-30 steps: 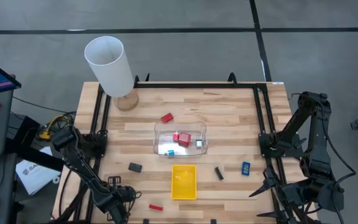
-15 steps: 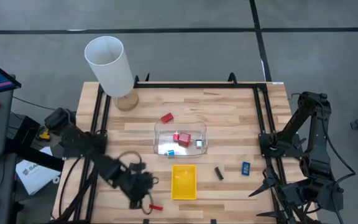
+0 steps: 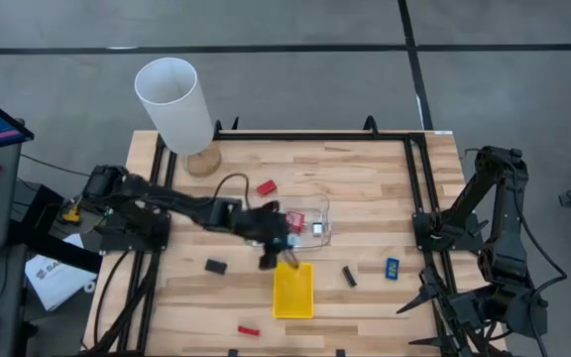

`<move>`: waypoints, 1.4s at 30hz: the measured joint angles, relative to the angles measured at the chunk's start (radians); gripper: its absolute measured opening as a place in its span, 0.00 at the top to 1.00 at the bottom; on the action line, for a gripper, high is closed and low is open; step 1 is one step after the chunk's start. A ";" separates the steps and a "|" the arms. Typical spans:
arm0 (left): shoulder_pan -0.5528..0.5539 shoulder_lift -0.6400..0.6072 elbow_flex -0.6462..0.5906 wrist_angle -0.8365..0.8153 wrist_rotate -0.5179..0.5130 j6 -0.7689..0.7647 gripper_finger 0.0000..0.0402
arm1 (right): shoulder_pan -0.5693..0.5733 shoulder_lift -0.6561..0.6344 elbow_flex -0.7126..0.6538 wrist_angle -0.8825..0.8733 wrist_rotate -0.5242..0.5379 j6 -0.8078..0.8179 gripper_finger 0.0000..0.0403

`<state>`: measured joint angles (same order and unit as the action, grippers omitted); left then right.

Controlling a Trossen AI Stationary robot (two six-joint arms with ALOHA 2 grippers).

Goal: Pick & Place Office items
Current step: Put the blue charger adapter into the transparent bin

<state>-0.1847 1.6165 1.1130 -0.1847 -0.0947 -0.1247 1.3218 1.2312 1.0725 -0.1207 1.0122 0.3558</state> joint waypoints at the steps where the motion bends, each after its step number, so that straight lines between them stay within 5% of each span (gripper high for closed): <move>1: 0.018 0.012 0.027 -0.003 0.006 0.022 0.65 | 0.000 0.000 0.000 0.000 0.000 0.000 0.34; 4: 0.058 0.059 0.140 -0.114 -0.003 0.061 0.65 | 0.000 0.000 0.000 0.001 0.000 0.000 0.34; 10: 0.099 0.219 0.412 -0.587 -0.044 0.106 0.65 | 0.000 0.000 0.000 -0.001 -0.001 0.000 0.34; 14: 0.093 0.293 0.492 -0.786 -0.039 0.125 0.65 | 0.004 0.000 0.000 -0.010 -0.007 0.000 0.34; 29: 0.246 0.335 0.442 -0.809 0.060 0.098 0.65 | 0.033 0.000 0.000 -0.010 -0.017 0.009 0.34; 42: 0.256 0.336 0.312 -0.692 0.129 0.104 0.65 | 0.033 0.000 0.000 -0.024 0.010 0.010 0.34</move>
<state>0.0715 1.9523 1.4246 -0.8763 0.0343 -0.0208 1.3548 1.2312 1.0725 -0.1452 1.0222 0.3663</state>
